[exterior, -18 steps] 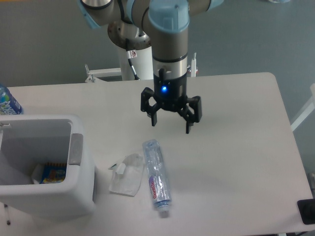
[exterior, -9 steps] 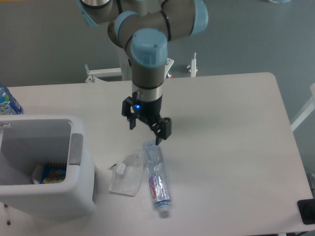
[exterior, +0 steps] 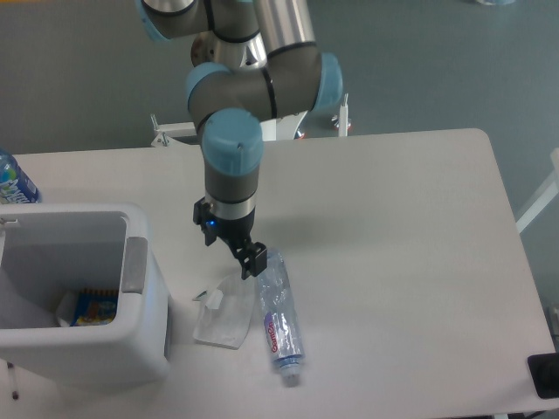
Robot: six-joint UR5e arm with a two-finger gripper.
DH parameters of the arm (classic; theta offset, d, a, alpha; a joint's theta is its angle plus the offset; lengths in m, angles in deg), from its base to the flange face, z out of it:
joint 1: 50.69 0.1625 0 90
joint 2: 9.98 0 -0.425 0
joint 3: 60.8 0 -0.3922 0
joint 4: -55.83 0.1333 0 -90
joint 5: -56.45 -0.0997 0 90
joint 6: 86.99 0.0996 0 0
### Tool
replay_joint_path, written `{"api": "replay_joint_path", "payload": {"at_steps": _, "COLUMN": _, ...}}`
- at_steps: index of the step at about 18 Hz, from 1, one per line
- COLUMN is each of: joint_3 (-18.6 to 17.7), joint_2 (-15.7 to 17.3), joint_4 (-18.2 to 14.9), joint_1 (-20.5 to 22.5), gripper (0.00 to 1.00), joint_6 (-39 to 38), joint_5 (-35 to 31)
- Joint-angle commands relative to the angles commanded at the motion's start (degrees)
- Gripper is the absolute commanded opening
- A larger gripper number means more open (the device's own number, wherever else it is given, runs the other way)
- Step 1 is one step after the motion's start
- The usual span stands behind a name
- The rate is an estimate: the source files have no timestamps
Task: Place the trash in the trash can
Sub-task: 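Move the open gripper down toward the clear plastic wrapper, then lower the gripper onto the wrapper and close on it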
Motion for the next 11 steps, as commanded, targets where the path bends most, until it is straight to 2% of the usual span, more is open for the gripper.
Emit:
{"api": "replay_joint_path", "payload": {"at_steps": 3, "joint_3": -0.4, "joint_2": -1.8, "joint_4": 1.0, "joint_1": -0.5, "gripper": 1.00, "joint_6": 0.0, "joint_5": -0.3}}
{"api": "replay_joint_path", "payload": {"at_steps": 7, "joint_3": -0.6, "joint_2": -3.8, "joint_4": 1.2, "joint_1": -1.3, "gripper": 1.00, "joint_6": 0.0, "joint_5": -3.9}}
{"api": "replay_joint_path", "payload": {"at_steps": 11, "joint_3": -0.6, "joint_2": -4.3, "joint_4": 2.0, "joint_1": -1.3, "gripper": 1.00, "joint_6": 0.1, "joint_5": -4.2}}
